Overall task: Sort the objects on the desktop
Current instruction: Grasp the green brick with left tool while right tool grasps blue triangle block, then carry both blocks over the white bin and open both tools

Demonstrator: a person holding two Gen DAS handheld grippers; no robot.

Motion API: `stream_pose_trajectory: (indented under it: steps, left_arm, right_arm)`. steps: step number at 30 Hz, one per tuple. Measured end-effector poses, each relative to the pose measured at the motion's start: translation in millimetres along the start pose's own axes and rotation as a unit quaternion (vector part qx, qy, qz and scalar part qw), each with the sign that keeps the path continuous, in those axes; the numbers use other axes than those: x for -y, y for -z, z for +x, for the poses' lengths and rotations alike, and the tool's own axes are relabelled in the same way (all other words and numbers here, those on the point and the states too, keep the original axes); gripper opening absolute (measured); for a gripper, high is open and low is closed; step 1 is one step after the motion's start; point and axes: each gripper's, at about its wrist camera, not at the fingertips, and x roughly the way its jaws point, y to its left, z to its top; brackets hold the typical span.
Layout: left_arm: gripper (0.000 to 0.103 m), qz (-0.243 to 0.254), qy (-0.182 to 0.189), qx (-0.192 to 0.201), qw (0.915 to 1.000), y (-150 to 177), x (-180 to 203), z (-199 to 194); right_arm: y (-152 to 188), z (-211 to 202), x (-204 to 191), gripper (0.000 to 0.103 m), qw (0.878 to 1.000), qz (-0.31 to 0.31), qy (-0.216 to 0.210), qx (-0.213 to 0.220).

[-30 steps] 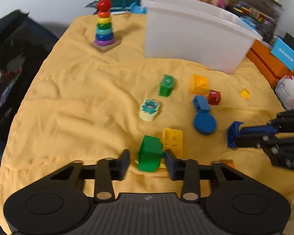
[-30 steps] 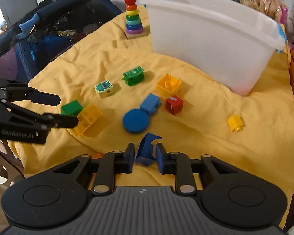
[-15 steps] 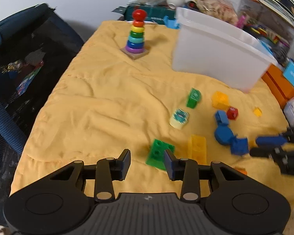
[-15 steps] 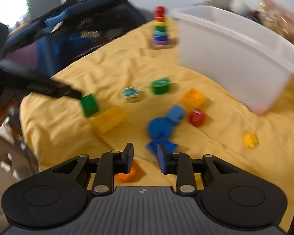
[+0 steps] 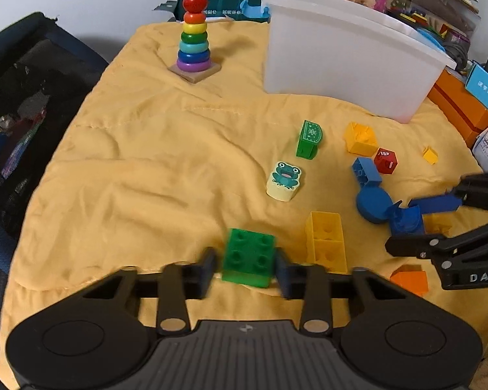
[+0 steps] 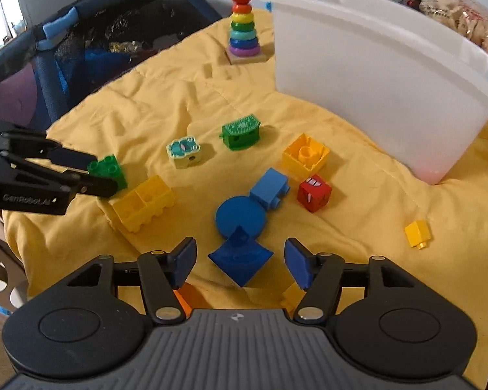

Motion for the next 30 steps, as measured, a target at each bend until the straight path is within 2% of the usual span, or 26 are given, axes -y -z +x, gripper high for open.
stream_pose_trajectory:
  steps: [3, 6, 10, 16, 21, 23, 26, 30]
  left_arm:
    - [0.034, -0.003, 0.015, 0.003, 0.9999, 0, 0, -5]
    - [0.034, -0.002, 0.025, 0.020, 0.9995, -11, 4, -18]
    - [0.034, 0.017, 0.032, 0.071, 0.9968, -48, 16, -45]
    - [0.034, 0.050, 0.044, 0.151, 0.9863, -122, 35, -69]
    - [0.034, 0.071, 0.039, 0.198, 0.9770, -186, 56, -69]
    - [0.034, 0.079, 0.034, 0.204, 0.9751, -207, 65, -62]
    - [0.034, 0.078, 0.036, 0.196, 0.9768, -236, 76, -40]
    - [0.034, 0.096, 0.017, 0.164, 0.9817, -247, 92, 2]
  right_arm:
    - [6, 4, 2, 0.046, 1.000, 0.001, -0.006, -0.009]
    - [8, -3, 4, 0.046, 1.000, 0.002, -0.008, -0.002]
    - [-3, -21, 13, 0.046, 1.000, 0.006, 0.001, 0.023]
    - [-46, -61, 49, 0.046, 0.995, 0.030, 0.031, 0.094]
    - [-89, -84, 84, 0.046, 0.985, 0.069, 0.058, 0.149]
    - [-105, -89, 96, 0.046, 0.980, 0.084, 0.072, 0.165]
    - [-130, -87, 113, 0.046, 0.974, 0.102, 0.094, 0.176]
    - [-150, -64, 134, 0.047, 0.971, 0.136, 0.108, 0.164]
